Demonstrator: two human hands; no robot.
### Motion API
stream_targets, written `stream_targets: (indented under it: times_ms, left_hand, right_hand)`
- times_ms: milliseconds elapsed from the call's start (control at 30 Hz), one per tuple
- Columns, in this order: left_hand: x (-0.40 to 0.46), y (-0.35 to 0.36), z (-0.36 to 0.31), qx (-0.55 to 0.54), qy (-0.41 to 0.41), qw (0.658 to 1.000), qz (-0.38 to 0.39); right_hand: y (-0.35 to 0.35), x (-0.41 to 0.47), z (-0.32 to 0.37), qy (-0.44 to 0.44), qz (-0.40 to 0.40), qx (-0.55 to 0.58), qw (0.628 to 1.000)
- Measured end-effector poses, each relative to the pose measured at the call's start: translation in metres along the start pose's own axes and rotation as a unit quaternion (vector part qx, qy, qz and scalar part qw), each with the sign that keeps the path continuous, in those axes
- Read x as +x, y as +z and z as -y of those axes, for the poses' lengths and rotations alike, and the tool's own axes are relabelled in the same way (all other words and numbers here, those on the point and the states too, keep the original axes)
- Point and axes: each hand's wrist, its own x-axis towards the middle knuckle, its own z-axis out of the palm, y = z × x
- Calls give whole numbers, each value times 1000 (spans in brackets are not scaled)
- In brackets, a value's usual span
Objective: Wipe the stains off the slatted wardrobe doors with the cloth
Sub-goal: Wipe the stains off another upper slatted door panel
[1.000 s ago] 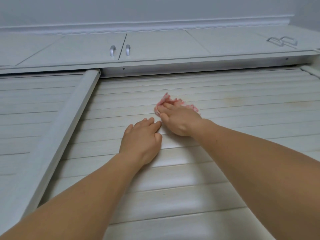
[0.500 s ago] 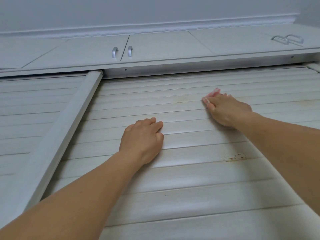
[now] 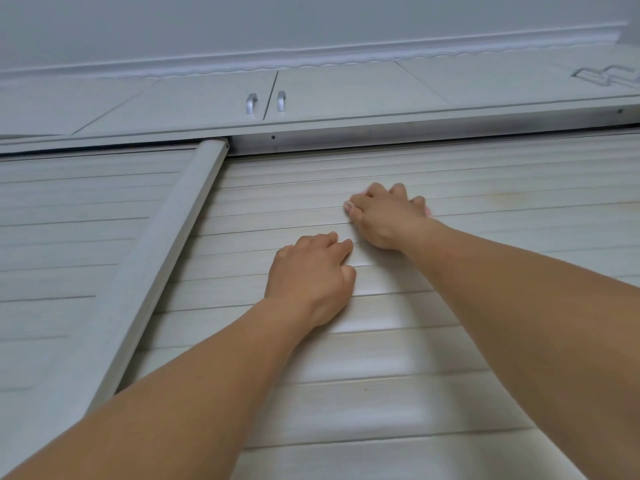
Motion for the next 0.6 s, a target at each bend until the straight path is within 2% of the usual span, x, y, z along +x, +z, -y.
stream_targets:
  times_ms: [167,400,500,600]
  left_hand:
    - [1,-3,1,6,7,1000,0]
    - [5,-3,9,-4,25,1000,-6]
    - [6,-3,8,-12,27,999,-17]
    - [6,-1,8,-15,25,999,-22]
  right_hand:
    - [3,7,-11,-16,-28,8,999]
    - [-11,-4,-95,100,-39,11,994]
    - [-7,-2,-94,131,-41,6,991]
    - [-3,-1,-63,83,-55,5,995]
